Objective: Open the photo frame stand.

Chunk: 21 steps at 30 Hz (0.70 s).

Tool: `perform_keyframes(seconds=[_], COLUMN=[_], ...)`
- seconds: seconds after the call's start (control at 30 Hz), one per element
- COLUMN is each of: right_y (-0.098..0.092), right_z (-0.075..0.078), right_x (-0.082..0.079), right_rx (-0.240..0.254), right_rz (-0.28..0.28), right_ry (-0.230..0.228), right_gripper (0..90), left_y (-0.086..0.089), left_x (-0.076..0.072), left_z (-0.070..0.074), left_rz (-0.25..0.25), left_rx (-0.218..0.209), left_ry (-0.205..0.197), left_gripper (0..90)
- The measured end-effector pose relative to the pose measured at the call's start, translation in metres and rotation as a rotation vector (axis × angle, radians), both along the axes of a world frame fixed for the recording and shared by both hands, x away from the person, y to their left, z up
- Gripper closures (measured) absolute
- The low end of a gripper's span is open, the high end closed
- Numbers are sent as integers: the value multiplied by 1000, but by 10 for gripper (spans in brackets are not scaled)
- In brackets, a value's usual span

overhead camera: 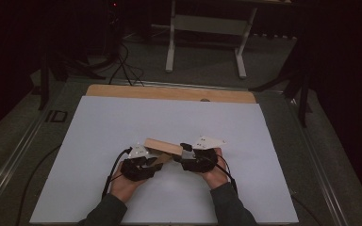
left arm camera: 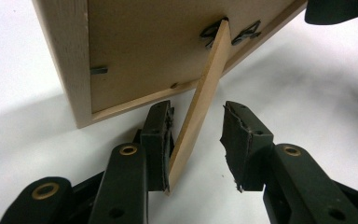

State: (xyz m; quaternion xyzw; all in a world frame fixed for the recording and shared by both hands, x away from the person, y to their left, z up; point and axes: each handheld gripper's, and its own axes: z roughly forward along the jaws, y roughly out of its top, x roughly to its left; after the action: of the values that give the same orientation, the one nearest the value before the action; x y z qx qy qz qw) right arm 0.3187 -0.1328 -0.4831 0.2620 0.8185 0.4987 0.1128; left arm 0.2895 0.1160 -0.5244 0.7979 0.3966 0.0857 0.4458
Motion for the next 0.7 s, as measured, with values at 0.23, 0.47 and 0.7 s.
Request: perform_keyframes(seconds=[0.23,0.47,0.7], right_y=[0,1,2], right_z=[-1,-1,-1], right_x=[-1,-2,-3], right_rx=[0,-5,-11], right_rz=[7,16,25], right_ry=[5,7,7], right_gripper=[430,420,412], left_y=[0,0,0], left_x=[-2,-3,-3], left_z=[-1,-2,-3], left_rz=[-5,-3,-3], left_rx=[-3,-6,-2], left_ry=[7,11,15], left_gripper=[625,624,618])
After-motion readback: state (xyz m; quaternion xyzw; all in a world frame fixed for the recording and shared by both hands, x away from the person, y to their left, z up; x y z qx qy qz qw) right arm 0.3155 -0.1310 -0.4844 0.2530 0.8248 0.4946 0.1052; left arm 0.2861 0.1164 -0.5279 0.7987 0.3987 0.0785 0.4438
